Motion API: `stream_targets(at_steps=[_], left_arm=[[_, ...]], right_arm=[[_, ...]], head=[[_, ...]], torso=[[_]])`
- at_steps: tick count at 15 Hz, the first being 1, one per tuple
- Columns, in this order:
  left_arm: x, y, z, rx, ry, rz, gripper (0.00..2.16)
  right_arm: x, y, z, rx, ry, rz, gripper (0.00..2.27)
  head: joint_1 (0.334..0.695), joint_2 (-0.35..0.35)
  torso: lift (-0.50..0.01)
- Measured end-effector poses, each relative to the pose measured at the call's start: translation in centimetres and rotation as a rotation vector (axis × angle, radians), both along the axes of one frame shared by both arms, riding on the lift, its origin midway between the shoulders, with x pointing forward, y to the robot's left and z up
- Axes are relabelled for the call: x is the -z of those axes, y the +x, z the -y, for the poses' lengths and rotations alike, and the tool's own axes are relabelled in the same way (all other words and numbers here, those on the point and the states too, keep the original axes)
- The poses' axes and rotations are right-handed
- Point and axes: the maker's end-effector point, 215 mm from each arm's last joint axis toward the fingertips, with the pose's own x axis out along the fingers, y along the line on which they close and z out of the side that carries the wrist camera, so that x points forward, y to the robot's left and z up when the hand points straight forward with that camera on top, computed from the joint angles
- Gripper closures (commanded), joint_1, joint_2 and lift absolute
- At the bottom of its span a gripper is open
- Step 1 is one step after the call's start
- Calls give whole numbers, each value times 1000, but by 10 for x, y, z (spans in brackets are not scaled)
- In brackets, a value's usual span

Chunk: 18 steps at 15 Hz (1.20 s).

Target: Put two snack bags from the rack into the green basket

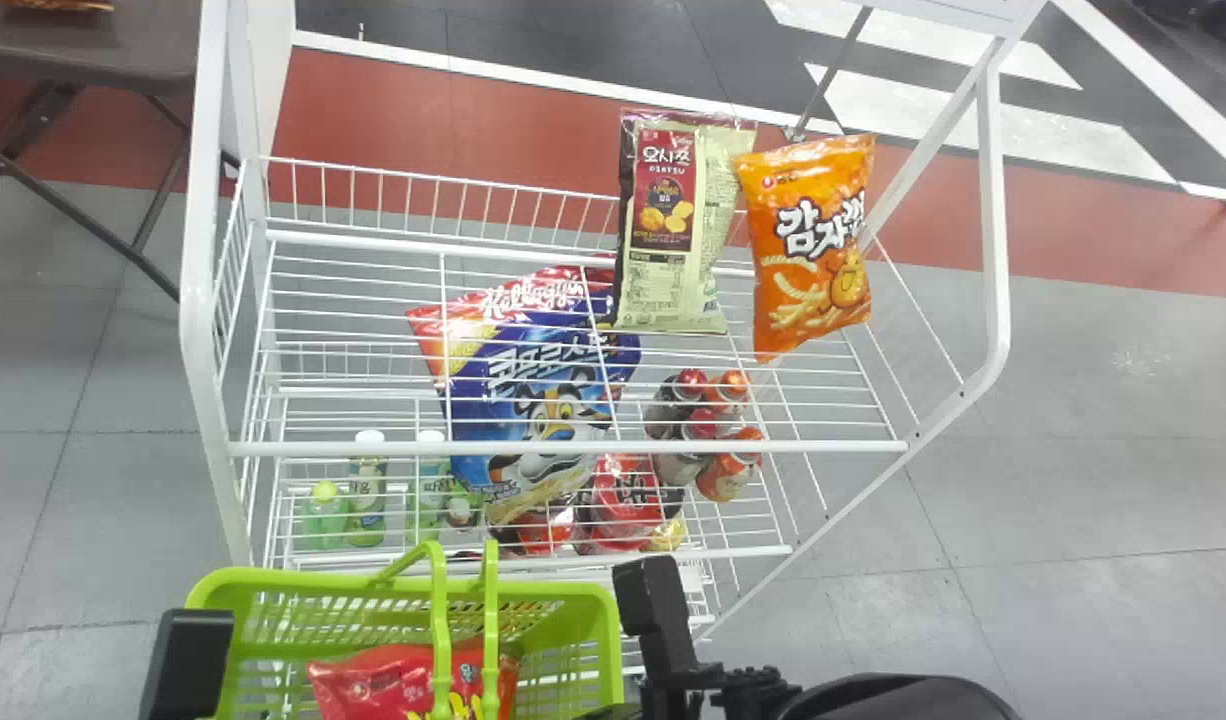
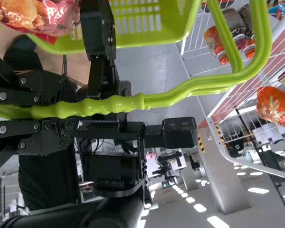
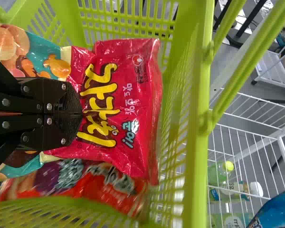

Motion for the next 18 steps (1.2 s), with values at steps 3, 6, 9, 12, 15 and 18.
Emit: stream_targets(at_steps=[3,6,9,12,15,18], left_arm=[[0,-1,-1,-2,-3,-3,2142],[1,-1,-2,-5,-1,-5,2142],[3,-1,-2,-8,2,-8,2142],[4,-1,-2,-15,1,-12,2142],[6,-2,-3,-15,-3,-19,2142],[13,-5,-6,-16,-2,-39,2142]], right_arm=[[-6,8,24,36,-58,46,26],[-30,16,50,70,-111,119,53],[-78,43,57,101,-88,296,39],[-184,99,66,191,-41,763,39],[-236,101,87,302,-41,1026,70],[-236,74,115,402,-75,1092,93]], head=[[695,-350],[695,-350],[695,-350],[695,-350],[695,-350],[695,-350]], torso=[[-7],[-7],[-7],[-7],[-7],[-7]])
